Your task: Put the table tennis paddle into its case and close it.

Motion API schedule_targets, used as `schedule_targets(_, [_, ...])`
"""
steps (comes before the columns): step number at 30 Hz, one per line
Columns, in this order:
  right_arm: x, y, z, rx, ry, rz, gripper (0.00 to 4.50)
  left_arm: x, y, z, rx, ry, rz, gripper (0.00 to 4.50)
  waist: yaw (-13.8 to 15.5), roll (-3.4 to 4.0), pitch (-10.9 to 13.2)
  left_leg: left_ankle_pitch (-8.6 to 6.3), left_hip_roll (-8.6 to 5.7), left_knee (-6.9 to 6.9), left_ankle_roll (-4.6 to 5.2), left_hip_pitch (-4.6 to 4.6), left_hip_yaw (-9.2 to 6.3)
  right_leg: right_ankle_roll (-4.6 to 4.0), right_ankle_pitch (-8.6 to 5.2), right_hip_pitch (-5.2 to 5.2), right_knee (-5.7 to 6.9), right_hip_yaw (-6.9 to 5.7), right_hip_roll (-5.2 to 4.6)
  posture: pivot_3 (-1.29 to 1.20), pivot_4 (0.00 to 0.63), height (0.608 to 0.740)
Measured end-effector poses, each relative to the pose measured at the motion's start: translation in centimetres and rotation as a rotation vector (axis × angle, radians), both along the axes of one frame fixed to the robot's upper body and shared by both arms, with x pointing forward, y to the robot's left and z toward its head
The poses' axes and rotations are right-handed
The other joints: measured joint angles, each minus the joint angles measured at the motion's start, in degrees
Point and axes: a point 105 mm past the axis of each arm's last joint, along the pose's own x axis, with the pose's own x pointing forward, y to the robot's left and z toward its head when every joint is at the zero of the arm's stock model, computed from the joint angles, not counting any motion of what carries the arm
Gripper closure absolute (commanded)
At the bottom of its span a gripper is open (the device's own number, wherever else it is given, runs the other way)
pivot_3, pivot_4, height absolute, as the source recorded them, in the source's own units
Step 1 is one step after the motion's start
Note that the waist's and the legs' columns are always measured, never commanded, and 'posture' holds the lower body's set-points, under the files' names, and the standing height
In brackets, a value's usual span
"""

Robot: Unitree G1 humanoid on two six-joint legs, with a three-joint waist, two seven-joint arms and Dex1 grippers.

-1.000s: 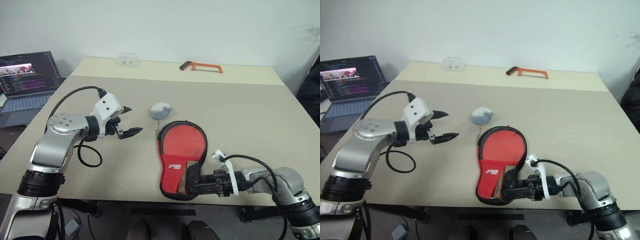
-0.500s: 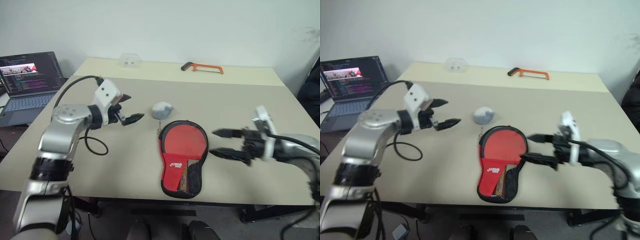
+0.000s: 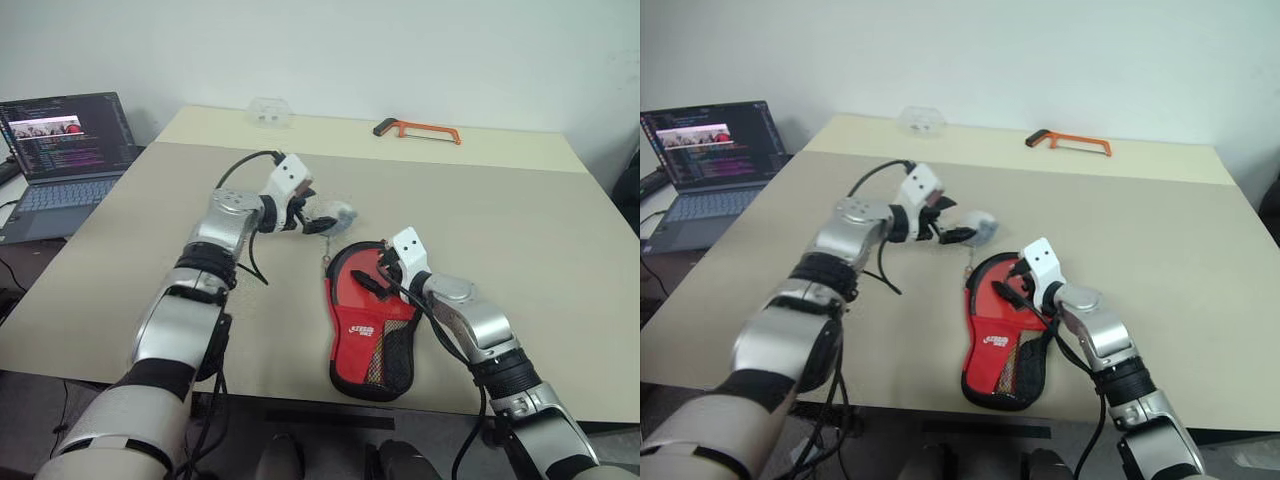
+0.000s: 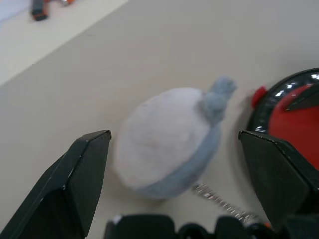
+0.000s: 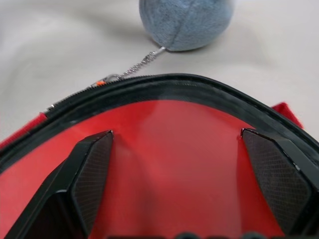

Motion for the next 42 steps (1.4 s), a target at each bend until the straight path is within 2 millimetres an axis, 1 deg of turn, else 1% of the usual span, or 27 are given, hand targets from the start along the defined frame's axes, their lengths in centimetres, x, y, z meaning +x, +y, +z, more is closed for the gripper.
schedule_targets(5, [-0.5,0.1,-0.3,-0.003,-0.001,-0.008,0.03,0.1,-0.8,-1.6,0.063,0.031,0.005,0.00,-0.06,0.00,0.00,0.00,-0.01,0.05,0.00,0.19,-0.01,0.01,-0.01,0.01,0.42,0.02,0.04,0.00,0.150,0.740])
schedule_targets(9, [-0.7,0.0,-0.4,-0.013,0.005,-0.017,0.03,0.8,-0.9,-2.0,0.144,-0.020,0.069,0.00,-0.08,-0.01,-0.01,0.02,-0.02,0.12,0.02,0.25,-0.02,0.01,-0.02,0.01,0.61,0.04,0.04,0.00,0.150,0.740])
schedule_targets(15, [-1.4,0.2,-0.5,-0.014,0.015,-0.014,0.03,1.4,-2.0,-2.1,0.190,-0.081,0.130,0.00,-0.05,-0.01,-0.01,0.03,-0.02,0.12,0.02,0.25,-0.03,0.01,-0.02,0.02,0.61,0.04,0.04,0.00,0.150,0.740])
schedule_targets(20, [-1.9,0.5,-0.6,-0.020,0.025,-0.004,0.03,2.0,-1.5,-2.7,0.240,-0.110,0.219,0.00,-0.09,-0.01,-0.01,0.03,-0.02,0.13,0.02,0.26,-0.03,0.01,-0.02,0.02,0.63,0.03,0.05,0.00,0.150,0.740])
schedule_targets(24, [-2.5,0.8,-0.6,-0.020,0.029,0.006,0.03,2.1,-1.1,-3.1,0.284,-0.115,0.256,0.00,-0.07,-0.01,-0.02,0.03,-0.03,0.13,0.02,0.26,-0.02,0.01,-0.02,0.03,0.63,0.04,0.04,0.00,0.150,0.740])
schedule_targets(30, [-3.0,1.0,-0.7,-0.029,0.035,0.010,0.03,2.2,-1.5,-3.5,0.285,-0.112,0.285,0.00,-0.05,-0.02,-0.03,0.04,-0.03,0.13,0.01,0.27,-0.03,0.01,-0.02,0.04,0.63,0.03,0.04,0.00,0.150,0.740])
schedule_targets(33, [-3.4,1.1,-0.7,-0.032,0.037,0.013,0.00,2.3,-1.7,-3.6,0.267,-0.111,0.308,0.56,-0.05,-0.02,-0.04,0.04,-0.03,0.13,0.01,0.27,-0.03,0.01,-0.02,0.04,0.63,0.03,0.04,0.00,0.150,0.740])
schedule_targets(34, [-3.5,1.1,-0.7,-0.032,0.038,0.012,0.00,2.3,-1.7,-3.5,0.261,-0.113,0.317,0.86,-0.05,-0.02,-0.04,0.04,-0.03,0.13,0.01,0.28,-0.03,0.01,-0.02,0.05,0.63,0.03,0.04,0.00,0.150,0.740])
schedule_targets(38, [-3.6,0.9,-0.8,-0.036,0.043,0.000,0.00,2.4,-1.9,-3.6,0.231,-0.127,0.356,2.28,-0.04,-0.03,-0.07,0.04,-0.04,0.13,0.01,0.31,-0.04,0.02,-0.02,0.09,0.63,0.03,0.03,0.00,0.150,0.740])
schedule_targets(42, [-3.8,0.9,-0.8,-0.045,0.053,-0.006,0.00,2.5,-2.2,-3.7,0.225,-0.145,0.382,3.55,-0.01,-0.03,-0.11,0.04,-0.05,0.14,0.01,0.33,-0.05,0.01,-0.02,0.13,0.63,0.02,0.03,0.00,0.150,0.740])
